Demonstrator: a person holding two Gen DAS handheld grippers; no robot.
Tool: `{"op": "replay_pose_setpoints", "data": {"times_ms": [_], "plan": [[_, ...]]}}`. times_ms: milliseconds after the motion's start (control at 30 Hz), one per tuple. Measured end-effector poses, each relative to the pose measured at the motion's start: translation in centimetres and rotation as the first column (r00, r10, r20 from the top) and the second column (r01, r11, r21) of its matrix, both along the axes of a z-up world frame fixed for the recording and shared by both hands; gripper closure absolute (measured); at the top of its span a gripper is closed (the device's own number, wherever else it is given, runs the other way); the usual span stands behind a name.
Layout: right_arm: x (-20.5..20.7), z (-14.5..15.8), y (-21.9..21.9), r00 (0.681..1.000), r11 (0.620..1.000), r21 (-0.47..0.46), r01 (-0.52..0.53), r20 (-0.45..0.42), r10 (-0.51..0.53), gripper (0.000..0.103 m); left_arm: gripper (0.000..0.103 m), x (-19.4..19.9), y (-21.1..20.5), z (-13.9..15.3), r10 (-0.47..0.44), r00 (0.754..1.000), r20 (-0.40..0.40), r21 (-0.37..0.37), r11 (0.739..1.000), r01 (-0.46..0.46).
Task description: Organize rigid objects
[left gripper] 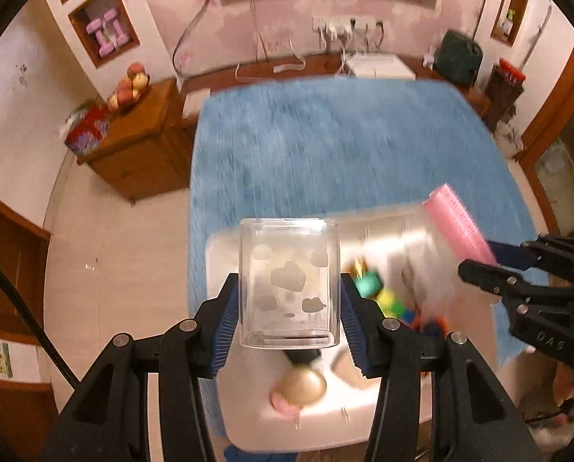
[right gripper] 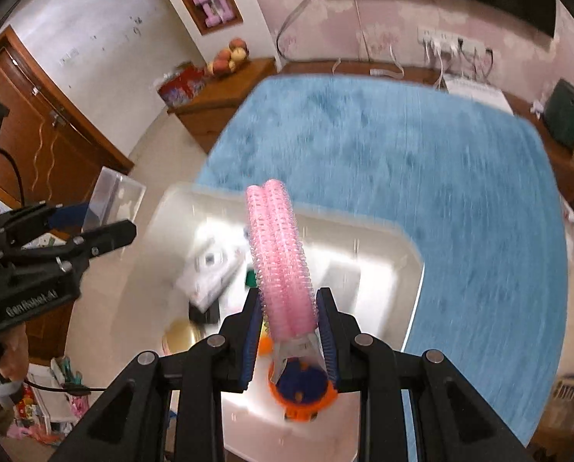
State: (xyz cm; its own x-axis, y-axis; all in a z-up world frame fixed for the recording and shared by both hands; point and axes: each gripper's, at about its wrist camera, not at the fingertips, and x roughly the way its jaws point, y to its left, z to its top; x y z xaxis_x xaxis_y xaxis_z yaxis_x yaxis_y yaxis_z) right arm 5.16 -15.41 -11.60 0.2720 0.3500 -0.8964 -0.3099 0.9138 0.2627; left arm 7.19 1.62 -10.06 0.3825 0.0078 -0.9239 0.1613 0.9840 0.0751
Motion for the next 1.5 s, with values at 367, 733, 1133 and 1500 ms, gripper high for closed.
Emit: {"op": "replay_pose_setpoints", "data": {"times_ms": [367, 733, 1133, 1500], "plan": [[-4.5, -5.3, 1.3, 0.990, 0.993, -0.084, -0.081, -0.125, 0.070, 0.074, 0.050, -4.3, -1.6, -9.2, 0.044, 0.988, -0.145, 0.077, 0.996, -0.033], [-4.7, -6.7, 3.0, 0.986, 0.986, -0.112, -0.123, -0.127, 0.109, 0.072, 0.050, -4.7, -1.3, -11.9, 0.095, 0.980, -0.175, 0.096, 0.992, -0.079], [-6.1, -5.5, 4.3, 0.984, 0.973, -0.152, -0.174, -0.054, 0.168, 0.038, 0.019, -4.6, -0.7, -12.2, 0.118, 0.975, -0.187, 0.061, 0.992, -0.108], [-6.2, -4.5, 3.2, 0.993, 0.977, -0.183, -0.114, -0.010, 0.115, 0.038, 0.019, -4.5, -1.9, -11.2, 0.109, 0.976, -0.188, 0.095, 0.991, -0.092]]}}
